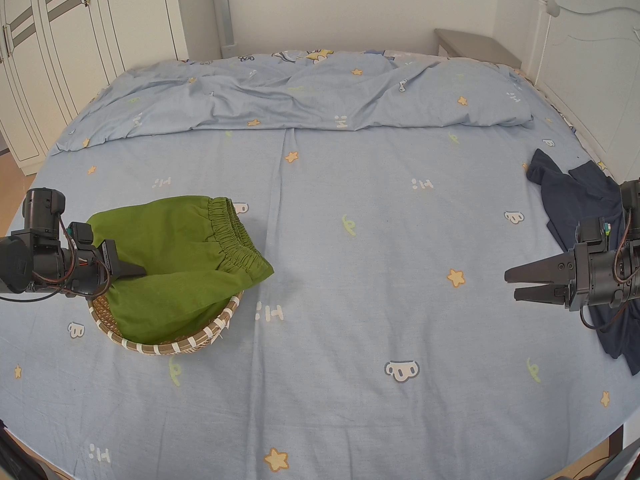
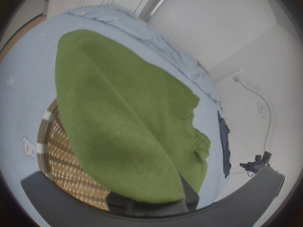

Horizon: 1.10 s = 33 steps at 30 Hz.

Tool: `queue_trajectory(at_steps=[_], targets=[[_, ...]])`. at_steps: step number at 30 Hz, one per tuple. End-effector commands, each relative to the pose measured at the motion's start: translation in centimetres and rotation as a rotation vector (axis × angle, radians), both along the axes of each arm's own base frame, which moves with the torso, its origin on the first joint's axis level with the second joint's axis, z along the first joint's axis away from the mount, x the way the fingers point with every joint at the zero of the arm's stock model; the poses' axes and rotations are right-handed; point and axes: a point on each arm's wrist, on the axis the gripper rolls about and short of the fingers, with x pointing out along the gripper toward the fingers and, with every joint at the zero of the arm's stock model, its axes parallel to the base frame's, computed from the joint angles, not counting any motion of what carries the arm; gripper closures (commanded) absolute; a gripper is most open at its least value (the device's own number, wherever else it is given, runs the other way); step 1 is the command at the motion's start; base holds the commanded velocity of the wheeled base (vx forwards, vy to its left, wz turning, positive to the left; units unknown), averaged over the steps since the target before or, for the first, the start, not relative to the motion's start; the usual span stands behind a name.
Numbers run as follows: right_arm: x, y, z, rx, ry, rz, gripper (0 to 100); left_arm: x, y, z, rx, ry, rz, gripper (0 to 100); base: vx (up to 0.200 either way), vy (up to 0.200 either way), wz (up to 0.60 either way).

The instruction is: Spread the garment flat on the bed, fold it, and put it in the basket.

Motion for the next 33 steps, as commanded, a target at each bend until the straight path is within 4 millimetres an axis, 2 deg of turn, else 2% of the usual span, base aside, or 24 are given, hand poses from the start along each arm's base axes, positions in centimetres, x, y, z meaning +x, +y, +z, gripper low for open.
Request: queue_trajectory(at_steps=[1,14,21,22,24,27,29,30,31,33], targets=[[-0.2,0.3,-0.1,0.000,0.001,0.015,0,2.7,0.2,-1.5,0.003,0.152,0.054,100,0.000,0.000,0.00],[-0.2,0.5,-0.2,-0.010,0.003,0.016,0,6.1,0.7,-3.4,-0.006,0.307,0.139,100,0.000,0.000,0.00],[-0.2,0.7,-0.3,-0.011,0.006,0.024,0,5.9,0.7,-3.0,0.013,0.346,0.157,100,0.000,0.000,0.00],[-0.2,0.7,-0.3,-0.011,0.008,0.024,0,5.9,0.7,-2.9,0.013,0.346,0.157,0,0.000,0.000,0.00],[-0.2,0.7,-0.3,-0.011,0.008,0.024,0,5.8,0.7,-2.7,0.013,0.343,0.157,0,0.000,0.000,0.00],[-0.2,0.7,-0.3,-0.011,0.008,0.024,0,4.1,0.6,0.3,0.018,0.286,0.164,0,0.000,0.000,0.00],[-0.2,0.7,-0.3,-0.011,0.008,0.024,0,3.8,0.5,0.7,0.018,0.288,0.164,0,0.000,0.000,0.00],[-0.3,0.8,-0.3,-0.011,0.008,0.025,0,2.3,0.3,3.0,0.040,0.293,0.180,0,0.000,0.000,0.00],[-0.3,0.8,-0.3,-0.011,0.008,0.025,0,2.0,0.3,3.3,0.044,0.297,0.184,0,0.000,0.000,0.00],[-0.3,0.8,-0.3,-0.011,0.007,0.027,0,0.5,0.1,5.8,0.074,0.330,0.206,0,0.000,0.000,0.00]])
